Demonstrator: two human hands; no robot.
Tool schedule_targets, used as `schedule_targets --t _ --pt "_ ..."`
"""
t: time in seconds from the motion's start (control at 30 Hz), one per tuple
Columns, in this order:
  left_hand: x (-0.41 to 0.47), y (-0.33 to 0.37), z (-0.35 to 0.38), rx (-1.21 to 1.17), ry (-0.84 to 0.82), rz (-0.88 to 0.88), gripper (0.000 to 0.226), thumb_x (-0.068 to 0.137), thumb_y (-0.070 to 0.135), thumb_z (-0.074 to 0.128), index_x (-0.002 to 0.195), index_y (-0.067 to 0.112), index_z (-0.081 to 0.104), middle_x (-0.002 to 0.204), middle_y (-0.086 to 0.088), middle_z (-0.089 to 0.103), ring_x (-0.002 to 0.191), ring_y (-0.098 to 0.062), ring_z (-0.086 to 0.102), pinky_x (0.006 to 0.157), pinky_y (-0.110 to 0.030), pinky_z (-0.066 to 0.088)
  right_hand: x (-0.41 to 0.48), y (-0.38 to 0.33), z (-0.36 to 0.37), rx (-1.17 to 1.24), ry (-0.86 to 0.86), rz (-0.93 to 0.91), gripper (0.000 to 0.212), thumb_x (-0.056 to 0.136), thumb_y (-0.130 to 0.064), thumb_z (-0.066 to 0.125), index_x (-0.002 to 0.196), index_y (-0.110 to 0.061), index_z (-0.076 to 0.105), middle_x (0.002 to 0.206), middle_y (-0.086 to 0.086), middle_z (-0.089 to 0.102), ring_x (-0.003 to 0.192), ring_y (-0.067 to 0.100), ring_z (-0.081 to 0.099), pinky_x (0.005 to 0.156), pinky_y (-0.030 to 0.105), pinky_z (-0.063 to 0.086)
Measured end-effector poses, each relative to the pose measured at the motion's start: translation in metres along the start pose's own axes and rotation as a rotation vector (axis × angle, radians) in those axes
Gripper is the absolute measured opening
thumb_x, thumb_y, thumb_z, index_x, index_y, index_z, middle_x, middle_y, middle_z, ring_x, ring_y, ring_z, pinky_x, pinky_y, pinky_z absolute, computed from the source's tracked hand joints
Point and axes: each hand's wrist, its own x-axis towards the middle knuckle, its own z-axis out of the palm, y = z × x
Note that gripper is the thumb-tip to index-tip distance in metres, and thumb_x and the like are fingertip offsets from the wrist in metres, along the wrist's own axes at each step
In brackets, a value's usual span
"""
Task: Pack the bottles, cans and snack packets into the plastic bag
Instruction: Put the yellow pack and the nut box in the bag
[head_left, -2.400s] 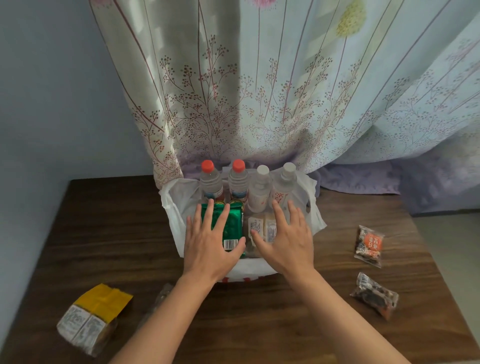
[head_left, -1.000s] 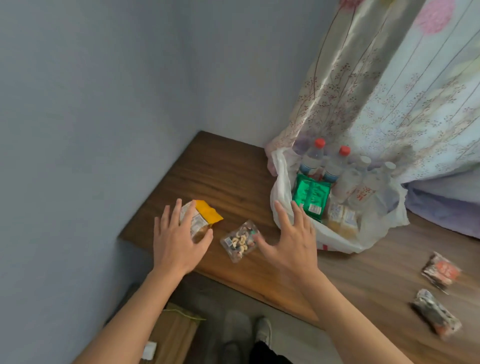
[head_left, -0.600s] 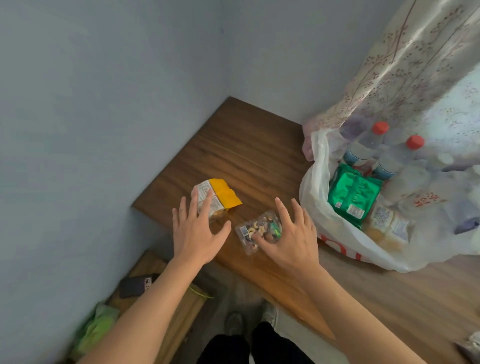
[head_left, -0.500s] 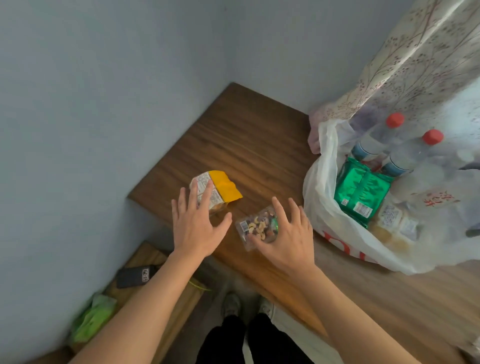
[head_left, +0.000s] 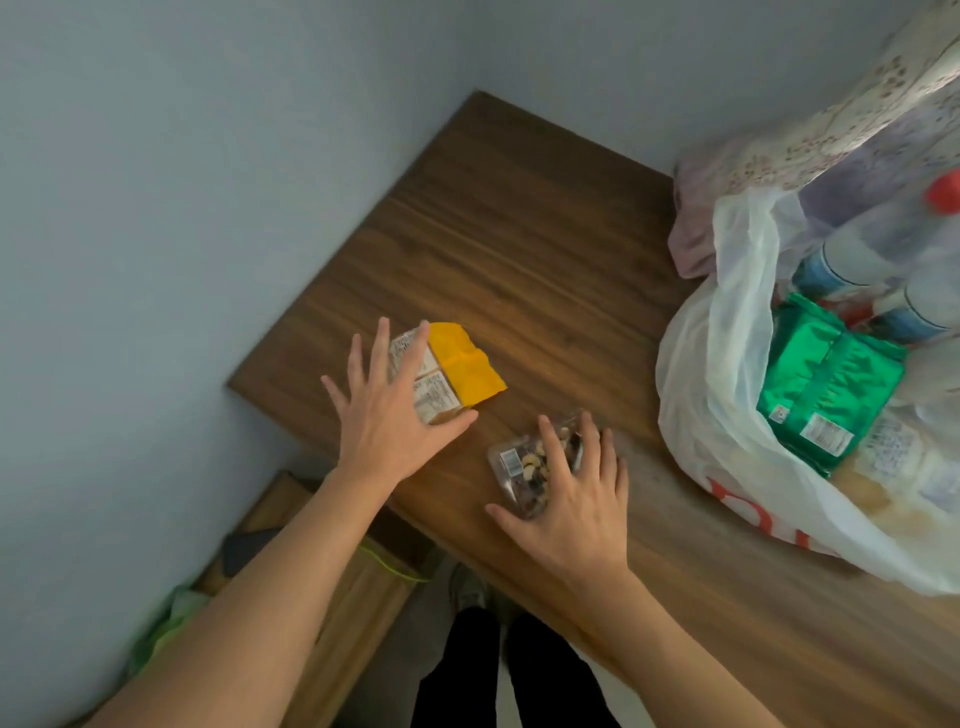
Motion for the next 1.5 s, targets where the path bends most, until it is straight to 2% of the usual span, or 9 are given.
schedule_targets --t 0.13,0.2,0.3,0.43,0.53,0.67,0.8,1.1,1.5 --pt "0.007 -0.005 0.007 -0.038 0.031 0.053 0.116 0.064 0.093 0.053 0.161 0.047 0.008 0.168 -0.008 0.011 0.151 -0.041 0.019 0.114 -0.071 0.029 0.0 0.001 0.008 -0.011 0.03 0.001 0.109 0.07 -0.088 0.053 0.162 -0.04 0.019 0.169 0.014 0.012 0.154 0.043 0.016 0.122 0.061 0.023" --pt "0.008 -0.006 0.012 -0.092 0.05 0.083 0.113 0.068 0.08 0.067 0.161 0.044 0.014 0.163 -0.011 0.017 0.146 -0.038 0.027 0.11 -0.061 0.04 0.002 0.001 0.009 0.005 0.056 -0.002 0.102 0.073 -0.081 0.058 0.16 -0.037 0.028 0.167 0.015 0.018 0.152 0.042 0.021 0.119 0.061 0.029" --pt "0.009 -0.006 0.02 -0.161 0.077 0.1 0.111 0.069 0.058 0.081 0.159 0.043 0.018 0.156 -0.011 0.02 0.138 -0.035 0.029 0.106 -0.052 0.047 0.005 -0.001 0.008 0.028 0.093 -0.006 0.093 0.073 -0.072 0.064 0.153 -0.033 0.042 0.163 0.014 0.029 0.146 0.04 0.029 0.113 0.06 0.035" --pt "0.01 -0.005 0.024 -0.214 0.094 0.082 0.107 0.07 0.044 0.083 0.157 0.044 0.022 0.15 -0.008 0.022 0.135 -0.032 0.029 0.1 -0.051 0.051 0.009 -0.004 0.005 0.068 0.117 0.026 0.081 0.067 -0.062 0.071 0.14 -0.03 0.055 0.153 0.011 0.04 0.136 0.037 0.037 0.106 0.06 0.038" --pt "0.009 -0.005 0.022 -0.264 0.111 0.073 0.101 0.073 0.041 0.085 0.155 0.041 0.026 0.146 -0.005 0.026 0.133 -0.028 0.031 0.096 -0.044 0.053 0.011 -0.006 0.003 0.087 0.096 0.035 0.076 0.066 -0.055 0.078 0.134 -0.028 0.058 0.147 0.01 0.043 0.133 0.036 0.039 0.106 0.059 0.037" --pt "0.002 -0.007 0.015 -0.3 0.119 0.075 0.097 0.075 0.039 0.086 0.154 0.039 0.031 0.144 -0.002 0.027 0.132 -0.025 0.033 0.092 -0.037 0.052 0.012 -0.009 -0.004 0.117 0.103 0.023 0.075 0.068 -0.05 0.081 0.135 -0.027 0.057 0.146 0.008 0.042 0.133 0.032 0.038 0.107 0.055 0.036" --pt "-0.003 -0.004 -0.002 -0.299 0.148 0.095 0.096 0.074 0.04 0.088 0.153 0.037 0.034 0.143 -0.004 0.029 0.132 -0.025 0.034 0.089 -0.029 0.044 0.011 -0.015 -0.018 0.123 0.145 -0.006 0.076 0.068 -0.052 0.079 0.136 -0.026 0.056 0.145 0.007 0.042 0.134 0.031 0.037 0.107 0.053 0.035" --pt "-0.013 0.031 -0.064 -0.313 0.236 0.181 0.102 0.07 0.038 0.092 0.155 0.035 0.035 0.143 -0.004 0.031 0.131 -0.026 0.036 0.089 -0.034 0.047 -0.006 -0.023 -0.078 0.148 0.352 0.001 0.074 0.067 -0.063 0.064 0.133 -0.034 0.051 0.142 0.001 0.04 0.132 0.026 0.038 0.105 0.048 0.037" --pt "-0.002 0.147 -0.144 -0.392 0.256 0.478 0.1 0.071 0.042 0.091 0.153 0.037 0.034 0.144 -0.006 0.033 0.131 -0.025 0.037 0.091 -0.041 0.055 -0.064 0.047 -0.179 0.076 0.632 0.244 0.075 0.065 -0.06 0.069 0.131 -0.028 0.058 0.138 0.003 0.044 0.127 0.031 0.042 0.099 0.051 0.041"
